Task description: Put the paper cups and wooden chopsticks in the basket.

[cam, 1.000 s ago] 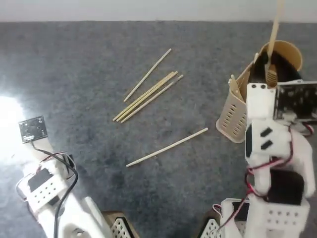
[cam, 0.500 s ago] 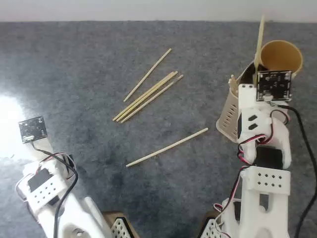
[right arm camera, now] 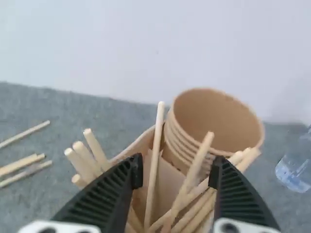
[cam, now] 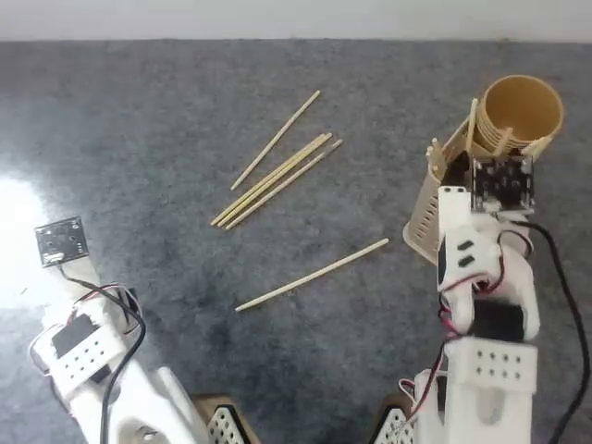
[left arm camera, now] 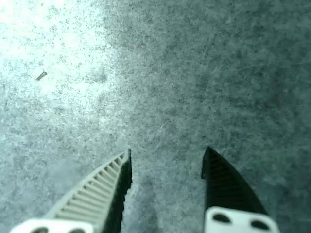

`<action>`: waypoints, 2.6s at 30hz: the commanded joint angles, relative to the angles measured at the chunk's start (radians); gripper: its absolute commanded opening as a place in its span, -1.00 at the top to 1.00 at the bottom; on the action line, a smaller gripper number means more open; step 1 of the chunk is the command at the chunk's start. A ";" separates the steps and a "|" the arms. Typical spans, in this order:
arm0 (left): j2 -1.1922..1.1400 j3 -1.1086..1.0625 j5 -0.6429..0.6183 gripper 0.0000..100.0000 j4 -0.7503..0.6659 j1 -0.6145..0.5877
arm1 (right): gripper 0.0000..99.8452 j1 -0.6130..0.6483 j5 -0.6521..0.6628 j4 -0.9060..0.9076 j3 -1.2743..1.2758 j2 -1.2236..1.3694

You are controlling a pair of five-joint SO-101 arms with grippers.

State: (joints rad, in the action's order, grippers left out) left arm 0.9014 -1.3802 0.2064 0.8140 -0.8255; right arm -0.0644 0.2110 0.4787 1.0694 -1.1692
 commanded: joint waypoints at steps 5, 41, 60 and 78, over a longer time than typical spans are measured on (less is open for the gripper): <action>0.021 0.005 -0.011 0.55 -0.018 0.008 | 0.54 0.229 0.180 0.387 -0.299 -0.136; 0.021 0.004 -0.008 0.55 -0.017 0.008 | 0.55 0.759 0.813 0.750 -0.600 1.035; 0.021 0.004 -0.006 0.55 -0.014 0.032 | 0.70 0.743 0.988 0.700 -0.678 1.287; 0.021 0.004 -0.006 0.55 -0.015 0.032 | 0.65 0.740 0.984 0.719 -0.784 1.299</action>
State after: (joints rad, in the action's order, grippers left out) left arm 0.9014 -1.3802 0.2033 0.8140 -0.7994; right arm 0.6859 1.1868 1.2121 0.3314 0.1212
